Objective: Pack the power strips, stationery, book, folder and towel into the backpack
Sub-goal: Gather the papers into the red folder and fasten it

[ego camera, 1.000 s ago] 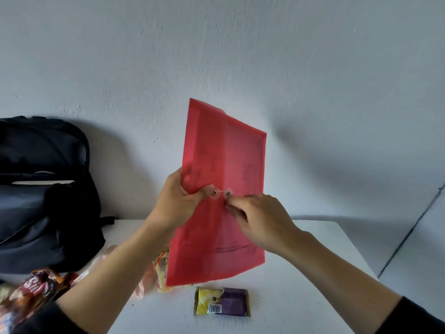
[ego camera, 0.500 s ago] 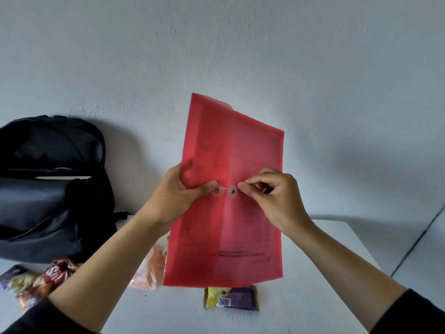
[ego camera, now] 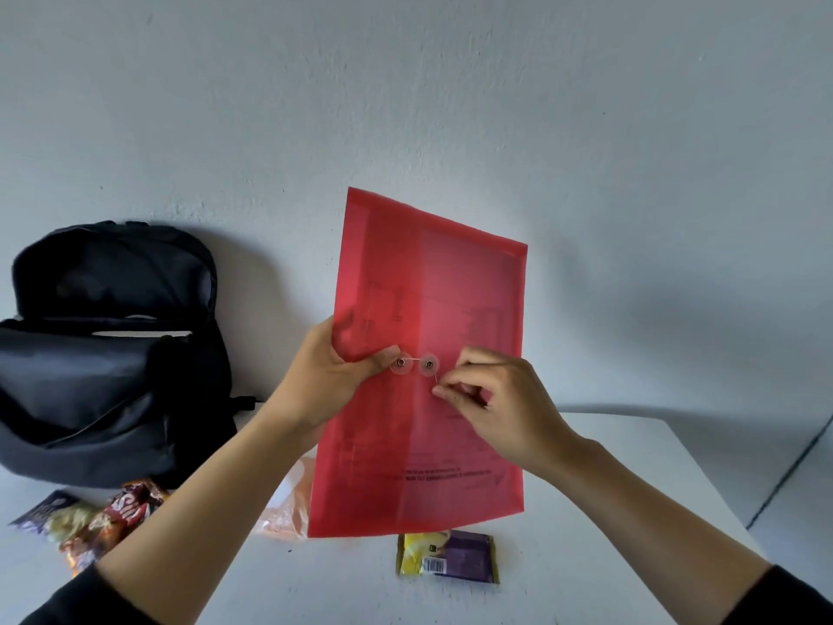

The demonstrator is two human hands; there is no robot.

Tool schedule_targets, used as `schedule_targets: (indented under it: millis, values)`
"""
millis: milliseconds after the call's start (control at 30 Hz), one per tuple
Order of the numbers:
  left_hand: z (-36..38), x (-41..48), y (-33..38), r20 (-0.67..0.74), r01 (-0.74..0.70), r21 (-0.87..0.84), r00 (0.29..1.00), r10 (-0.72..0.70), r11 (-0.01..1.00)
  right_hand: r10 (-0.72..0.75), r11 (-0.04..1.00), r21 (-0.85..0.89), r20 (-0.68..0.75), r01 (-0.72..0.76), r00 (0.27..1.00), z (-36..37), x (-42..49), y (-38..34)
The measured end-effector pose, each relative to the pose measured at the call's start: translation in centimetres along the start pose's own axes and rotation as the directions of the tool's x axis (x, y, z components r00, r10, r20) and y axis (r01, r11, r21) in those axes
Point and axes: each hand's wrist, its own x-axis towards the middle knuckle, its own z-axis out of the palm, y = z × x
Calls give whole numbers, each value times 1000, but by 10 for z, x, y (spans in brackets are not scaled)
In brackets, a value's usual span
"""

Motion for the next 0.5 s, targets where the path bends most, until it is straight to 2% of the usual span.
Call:
schedule_targets:
  millis: [133, 200, 267, 300, 400, 433, 500]
  values:
    - [-24, -6, 2, -25, 66, -24, 997, -66, 998, 222, 947, 261, -101, -190, 970, 10, 0, 1]
    - [-42, -11, 2, -30, 101, -32, 994, -102, 994, 391, 879, 359, -172, -312, 904, 21, 0, 3]
    - [-60, -18, 0, -58, 121, -39, 991, -124, 992, 545, 812, 378, -223, -444, 808, 39, 2, 6]
    - [-68, -21, -2, -71, 134, -47, 988, -137, 990, 607, 772, 379, -202, -510, 769, 47, 2, 6]
    - [-104, -24, -3, -99, 174, -81, 978, -181, 981, 733, 601, 445, 25, -664, 680, 78, 8, -5]
    - [-116, -23, -3, -99, 187, -77, 976, -195, 979, 731, 591, 453, 50, -668, 681, 87, 10, -11]
    - [-148, -17, 0, -80, 216, -33, 973, -218, 976, 643, 741, 329, -95, -585, 760, 107, 23, -26]
